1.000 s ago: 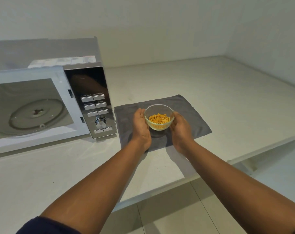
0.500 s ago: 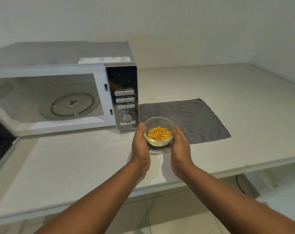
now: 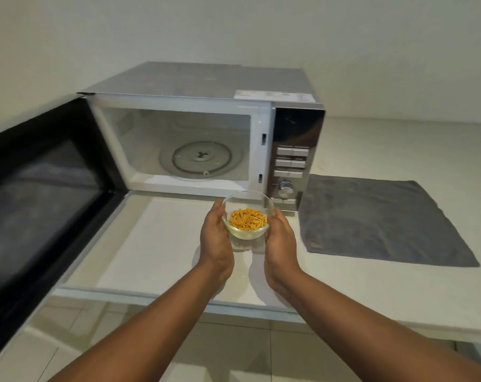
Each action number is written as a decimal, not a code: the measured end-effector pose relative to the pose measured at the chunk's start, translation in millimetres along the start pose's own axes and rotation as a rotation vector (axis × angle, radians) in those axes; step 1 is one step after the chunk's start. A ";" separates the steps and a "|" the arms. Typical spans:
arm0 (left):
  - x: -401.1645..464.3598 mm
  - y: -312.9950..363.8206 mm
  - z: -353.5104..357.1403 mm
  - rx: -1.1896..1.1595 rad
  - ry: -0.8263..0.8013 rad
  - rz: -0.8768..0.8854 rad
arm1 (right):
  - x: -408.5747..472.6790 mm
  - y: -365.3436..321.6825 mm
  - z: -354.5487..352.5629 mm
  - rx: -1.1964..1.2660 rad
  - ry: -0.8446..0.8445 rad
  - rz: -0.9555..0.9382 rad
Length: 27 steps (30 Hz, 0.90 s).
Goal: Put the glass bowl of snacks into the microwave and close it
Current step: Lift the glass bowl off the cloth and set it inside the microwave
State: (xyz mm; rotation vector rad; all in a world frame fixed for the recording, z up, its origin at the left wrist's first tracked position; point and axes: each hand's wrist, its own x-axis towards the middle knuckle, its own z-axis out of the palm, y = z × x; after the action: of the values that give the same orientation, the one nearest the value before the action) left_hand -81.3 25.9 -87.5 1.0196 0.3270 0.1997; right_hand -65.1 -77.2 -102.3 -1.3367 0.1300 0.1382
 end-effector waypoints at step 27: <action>192.3 128.9 -29.6 0.155 0.030 0.011 | 170.4 -63.9 148.1 -0.055 -0.029 0.116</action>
State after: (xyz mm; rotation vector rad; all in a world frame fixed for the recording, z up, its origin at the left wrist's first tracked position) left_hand 86.1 175.8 -24.4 1.1728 0.3683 0.2022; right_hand 116.0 56.9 -37.0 -1.3817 0.1808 0.2606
